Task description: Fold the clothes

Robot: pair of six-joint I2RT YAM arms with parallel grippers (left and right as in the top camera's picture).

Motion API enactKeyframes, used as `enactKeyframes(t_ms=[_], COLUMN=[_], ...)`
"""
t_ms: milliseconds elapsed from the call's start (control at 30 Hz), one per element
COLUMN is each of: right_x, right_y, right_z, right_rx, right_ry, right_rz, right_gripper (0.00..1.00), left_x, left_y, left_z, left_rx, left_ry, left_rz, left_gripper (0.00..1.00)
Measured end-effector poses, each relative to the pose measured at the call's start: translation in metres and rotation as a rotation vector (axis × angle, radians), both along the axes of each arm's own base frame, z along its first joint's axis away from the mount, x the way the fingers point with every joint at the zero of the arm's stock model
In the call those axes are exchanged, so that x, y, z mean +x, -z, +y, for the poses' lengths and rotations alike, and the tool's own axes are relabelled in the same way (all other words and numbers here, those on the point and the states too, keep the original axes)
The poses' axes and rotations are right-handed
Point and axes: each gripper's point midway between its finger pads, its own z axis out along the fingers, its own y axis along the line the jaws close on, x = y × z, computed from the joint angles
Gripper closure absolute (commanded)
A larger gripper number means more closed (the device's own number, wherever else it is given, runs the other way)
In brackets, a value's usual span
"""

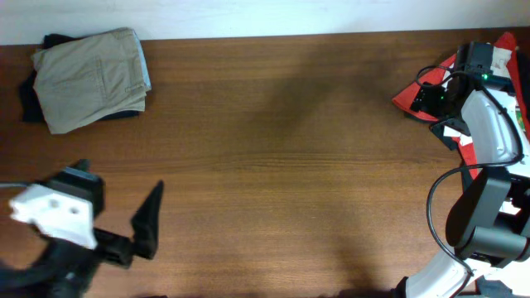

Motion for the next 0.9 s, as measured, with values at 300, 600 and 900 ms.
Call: enactKeyframes(t_ms=[300,600,900], right_x=[0.0,0.0,0.0], right_y=[0.0,0.0,0.0], right_z=[0.0,0.0,0.0], right_rx=[0.0,0.0,0.0], right_ry=[0.0,0.0,0.0], right_rz=[0.0,0.0,0.0], right_gripper=[0.01,0.01,0.01], left_x=[0.015,0.058,0.058], left_y=[0.127,0.196,0.226], left_z=[-0.006,0.003,0.016], left_rx=[0.038,0.061,0.074], left_ry=[0.044,-0.012,-0.098], left_rz=[0.039,-0.14,-0.326], left_gripper=[0.01,0.01,0.01])
